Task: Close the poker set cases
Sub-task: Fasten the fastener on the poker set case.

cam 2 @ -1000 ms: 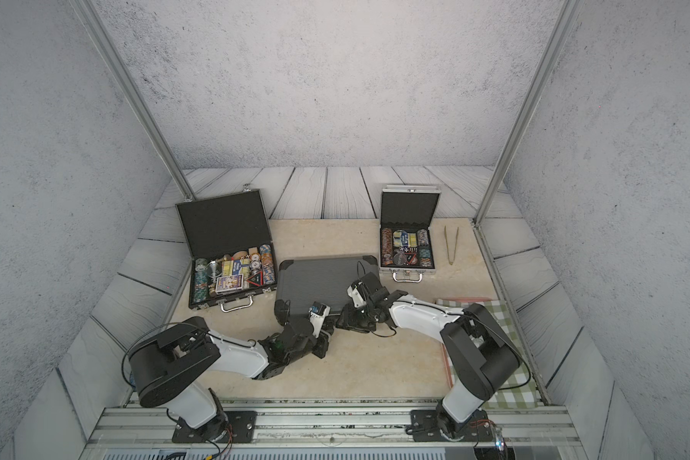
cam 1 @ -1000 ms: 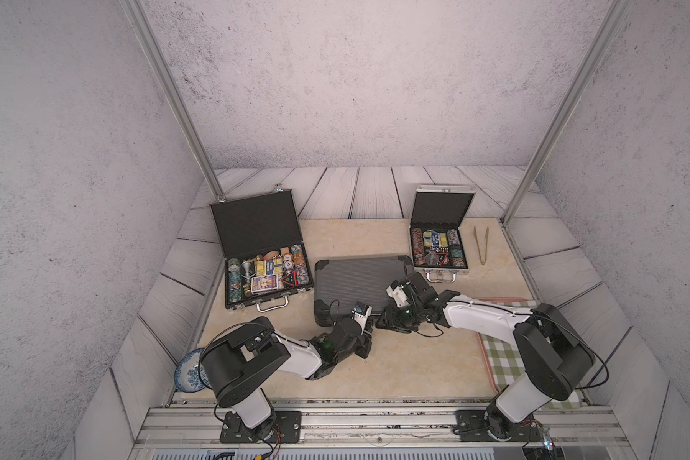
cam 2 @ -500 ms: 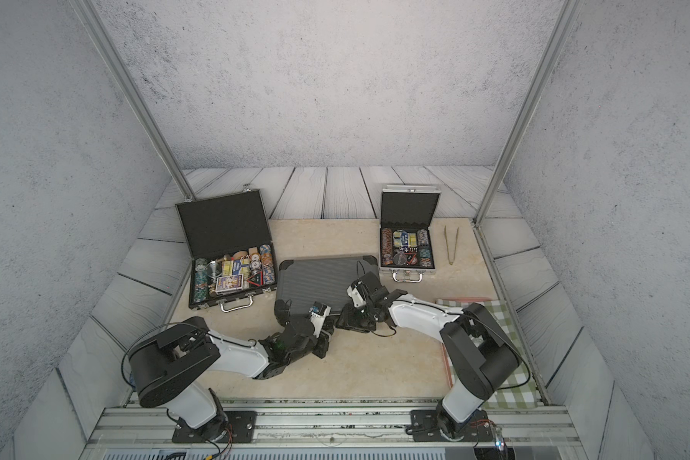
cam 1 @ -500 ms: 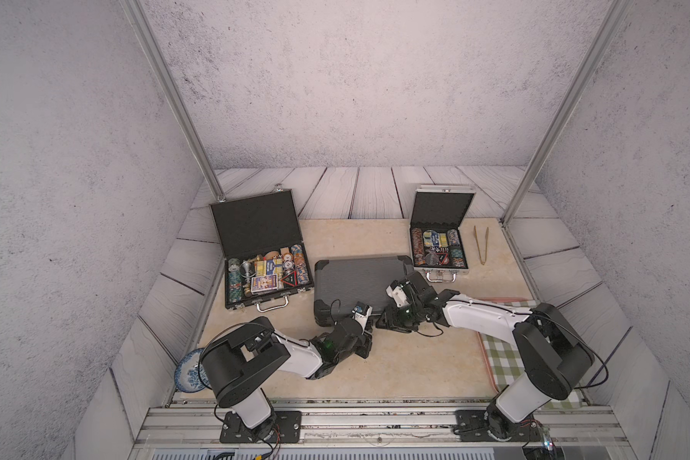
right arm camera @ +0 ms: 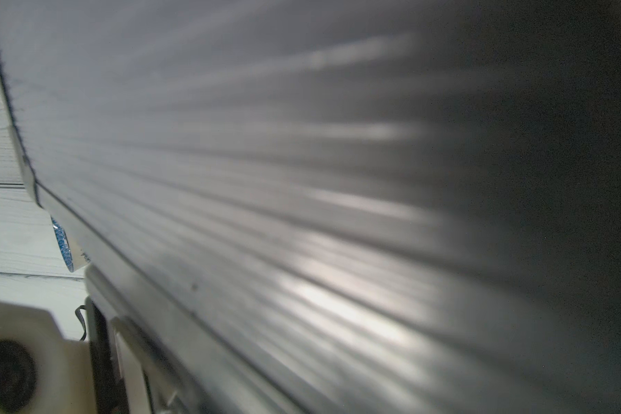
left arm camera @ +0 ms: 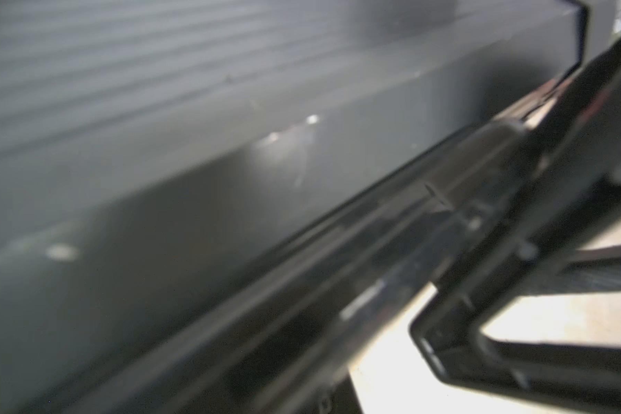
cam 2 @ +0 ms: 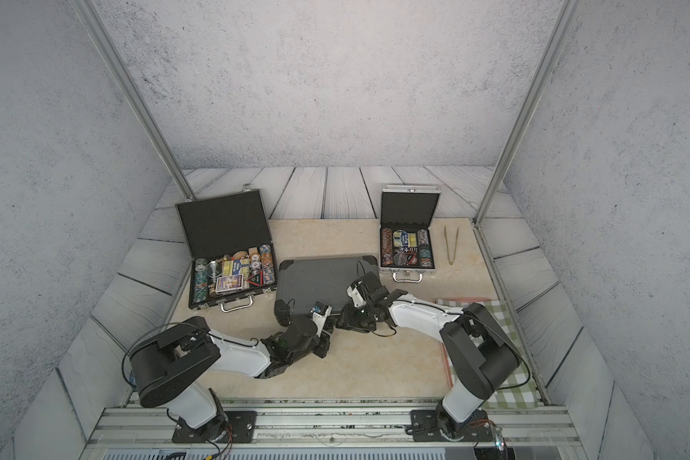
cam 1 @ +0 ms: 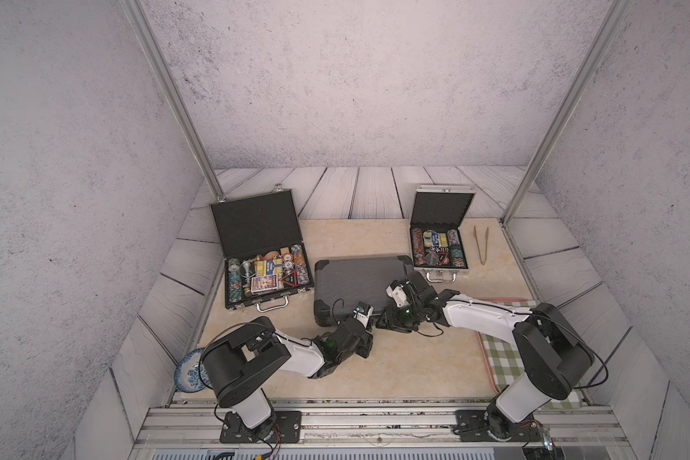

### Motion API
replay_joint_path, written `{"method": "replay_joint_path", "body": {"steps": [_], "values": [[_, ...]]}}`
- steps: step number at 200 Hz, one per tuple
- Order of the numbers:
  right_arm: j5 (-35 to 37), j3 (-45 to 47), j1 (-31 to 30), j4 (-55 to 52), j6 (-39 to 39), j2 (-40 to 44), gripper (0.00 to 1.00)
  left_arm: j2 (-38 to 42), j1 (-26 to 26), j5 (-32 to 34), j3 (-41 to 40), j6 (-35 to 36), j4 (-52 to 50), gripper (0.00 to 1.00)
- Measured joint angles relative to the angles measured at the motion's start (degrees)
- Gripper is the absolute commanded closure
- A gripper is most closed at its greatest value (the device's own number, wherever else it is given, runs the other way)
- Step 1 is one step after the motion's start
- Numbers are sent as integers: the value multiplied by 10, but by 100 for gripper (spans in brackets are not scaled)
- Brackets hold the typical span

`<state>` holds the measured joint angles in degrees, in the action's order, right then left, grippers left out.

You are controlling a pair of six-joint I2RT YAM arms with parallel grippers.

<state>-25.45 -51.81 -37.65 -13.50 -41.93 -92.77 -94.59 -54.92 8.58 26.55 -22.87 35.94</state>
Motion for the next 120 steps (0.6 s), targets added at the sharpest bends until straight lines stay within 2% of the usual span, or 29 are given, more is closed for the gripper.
{"method": "replay_joint_path", "body": {"steps": [32,91,120], "values": [[-1,0,0,0,1,0,57,-20,1,37,3,8,-1,100],[-1,0,1,0,2,0,57,-21,0,38,2,12,6,100],[-2,0,1,0,2,0,57,10,9,35,-6,-3,-24,100]]}}
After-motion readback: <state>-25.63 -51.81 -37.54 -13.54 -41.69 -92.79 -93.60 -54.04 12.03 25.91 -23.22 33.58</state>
